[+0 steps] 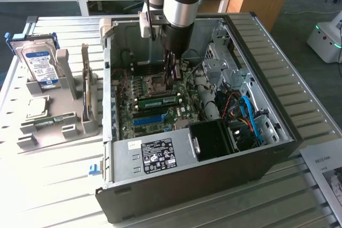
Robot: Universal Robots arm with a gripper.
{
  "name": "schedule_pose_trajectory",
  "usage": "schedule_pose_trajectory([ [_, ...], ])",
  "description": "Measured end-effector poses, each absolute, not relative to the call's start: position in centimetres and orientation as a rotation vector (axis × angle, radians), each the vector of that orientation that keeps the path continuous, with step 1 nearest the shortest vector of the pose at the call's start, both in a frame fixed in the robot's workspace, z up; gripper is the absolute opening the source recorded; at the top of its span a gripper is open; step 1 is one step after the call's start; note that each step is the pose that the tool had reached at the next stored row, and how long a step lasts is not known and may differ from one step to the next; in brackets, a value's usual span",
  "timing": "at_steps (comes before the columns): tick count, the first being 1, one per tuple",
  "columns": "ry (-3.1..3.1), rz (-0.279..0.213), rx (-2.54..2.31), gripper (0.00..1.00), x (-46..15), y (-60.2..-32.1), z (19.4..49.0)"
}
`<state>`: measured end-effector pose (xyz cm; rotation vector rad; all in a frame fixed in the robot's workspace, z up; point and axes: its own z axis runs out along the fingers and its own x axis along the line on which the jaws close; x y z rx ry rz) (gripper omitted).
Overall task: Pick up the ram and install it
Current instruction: 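Insert the ram into the slot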
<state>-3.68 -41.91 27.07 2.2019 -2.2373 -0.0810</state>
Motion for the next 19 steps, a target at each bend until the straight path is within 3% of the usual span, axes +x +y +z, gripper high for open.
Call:
schedule_pose_trajectory([
  [19, -2.237, -0.082, 2.201, 0.25, -3.7, -41.9, 29.8],
])
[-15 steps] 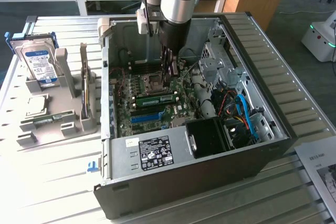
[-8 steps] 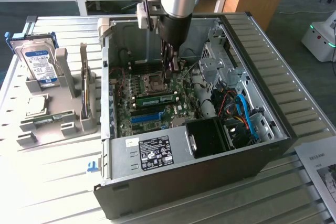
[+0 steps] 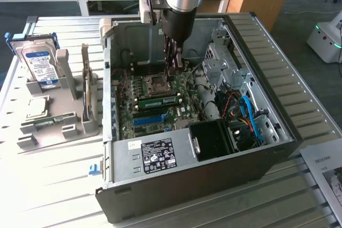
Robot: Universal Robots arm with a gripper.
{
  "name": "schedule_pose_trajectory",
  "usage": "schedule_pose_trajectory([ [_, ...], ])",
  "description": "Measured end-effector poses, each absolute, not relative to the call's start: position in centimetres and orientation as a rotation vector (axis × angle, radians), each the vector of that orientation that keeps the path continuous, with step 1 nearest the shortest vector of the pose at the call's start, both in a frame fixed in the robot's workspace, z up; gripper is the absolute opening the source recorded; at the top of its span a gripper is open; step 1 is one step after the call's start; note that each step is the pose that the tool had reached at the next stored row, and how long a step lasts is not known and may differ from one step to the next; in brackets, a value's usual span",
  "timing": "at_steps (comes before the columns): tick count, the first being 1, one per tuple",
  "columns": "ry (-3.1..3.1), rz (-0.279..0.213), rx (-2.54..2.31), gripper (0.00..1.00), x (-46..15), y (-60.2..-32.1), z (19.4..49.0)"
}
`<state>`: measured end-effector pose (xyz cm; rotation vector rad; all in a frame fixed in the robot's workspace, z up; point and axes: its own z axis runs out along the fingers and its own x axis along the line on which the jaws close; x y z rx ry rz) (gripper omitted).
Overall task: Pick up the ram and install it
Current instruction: 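Insert the ram into the slot, then press down the ram until it locks into place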
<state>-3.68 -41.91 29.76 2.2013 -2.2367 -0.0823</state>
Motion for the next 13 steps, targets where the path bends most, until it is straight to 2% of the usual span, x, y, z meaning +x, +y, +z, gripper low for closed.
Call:
schedule_pose_trajectory([
  [13, -2.237, -0.082, 2.201, 0.25, -3.68, -41.91, 29.94],
])
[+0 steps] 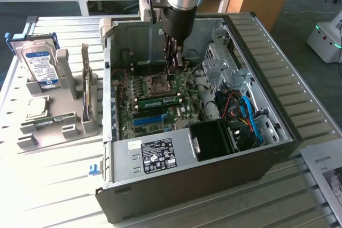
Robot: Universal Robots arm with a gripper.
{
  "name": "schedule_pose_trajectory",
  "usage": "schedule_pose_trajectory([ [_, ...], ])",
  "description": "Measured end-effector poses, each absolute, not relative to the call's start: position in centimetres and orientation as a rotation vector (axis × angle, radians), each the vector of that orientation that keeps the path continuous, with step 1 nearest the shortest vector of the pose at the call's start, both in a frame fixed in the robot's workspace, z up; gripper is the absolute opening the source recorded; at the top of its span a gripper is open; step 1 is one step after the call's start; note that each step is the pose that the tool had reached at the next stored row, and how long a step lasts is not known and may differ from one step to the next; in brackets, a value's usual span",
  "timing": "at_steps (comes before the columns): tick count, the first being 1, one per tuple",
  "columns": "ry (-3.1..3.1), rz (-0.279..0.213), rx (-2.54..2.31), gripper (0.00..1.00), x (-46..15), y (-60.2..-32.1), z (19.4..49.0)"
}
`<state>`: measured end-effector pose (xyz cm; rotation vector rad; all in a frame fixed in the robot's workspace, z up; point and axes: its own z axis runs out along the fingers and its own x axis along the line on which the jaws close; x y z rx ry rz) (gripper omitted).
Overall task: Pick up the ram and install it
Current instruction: 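Press down the ram until it locks into place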
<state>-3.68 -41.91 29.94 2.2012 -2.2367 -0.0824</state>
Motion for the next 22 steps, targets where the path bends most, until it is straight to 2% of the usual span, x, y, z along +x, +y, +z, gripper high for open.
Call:
schedule_pose_trajectory([
  [4, -2.237, -0.082, 2.201, 0.24, -3.68, -41.91, 29.94],
  [5, -2.237, -0.082, 2.201, 0.17, -3.68, -41.91, 29.95],
  [6, -2.237, -0.082, 2.201, 0.17, -3.68, -41.91, 29.94],
  [7, -2.237, -0.082, 2.201, 0.11, -3.68, -41.91, 29.95],
  [8, -2.237, -0.082, 2.201, 0.1, -3.68, -41.91, 29.94],
  [22, -2.237, -0.082, 2.201, 0.1, -3.23, -41.91, 29.95],
])
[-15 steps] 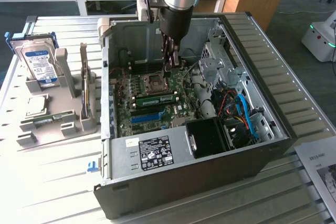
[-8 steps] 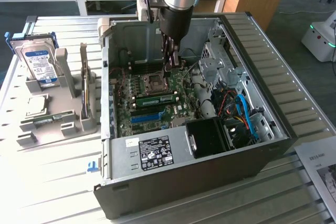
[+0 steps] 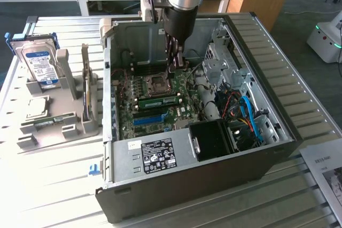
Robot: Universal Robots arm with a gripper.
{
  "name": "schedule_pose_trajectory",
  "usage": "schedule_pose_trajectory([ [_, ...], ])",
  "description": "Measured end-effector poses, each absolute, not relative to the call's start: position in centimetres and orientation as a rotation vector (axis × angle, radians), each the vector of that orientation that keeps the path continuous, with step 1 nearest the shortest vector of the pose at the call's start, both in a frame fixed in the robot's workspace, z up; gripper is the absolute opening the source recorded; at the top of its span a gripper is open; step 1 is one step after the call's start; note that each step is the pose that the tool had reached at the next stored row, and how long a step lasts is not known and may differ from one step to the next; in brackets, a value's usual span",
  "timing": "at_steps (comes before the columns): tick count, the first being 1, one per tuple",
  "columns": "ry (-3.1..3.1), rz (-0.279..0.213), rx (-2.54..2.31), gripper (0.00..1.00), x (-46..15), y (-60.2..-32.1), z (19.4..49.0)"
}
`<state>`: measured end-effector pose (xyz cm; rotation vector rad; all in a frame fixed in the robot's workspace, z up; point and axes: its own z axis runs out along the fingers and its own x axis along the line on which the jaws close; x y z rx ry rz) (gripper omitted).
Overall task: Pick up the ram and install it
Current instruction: 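Press down the ram until it locks into place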
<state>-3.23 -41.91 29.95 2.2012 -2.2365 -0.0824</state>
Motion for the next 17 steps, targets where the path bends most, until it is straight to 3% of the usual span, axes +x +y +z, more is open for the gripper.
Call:
schedule_pose_trajectory([
  [17, -2.236, -0.084, 2.2, 0.1, -0.9, -41.9, 29.9],
])
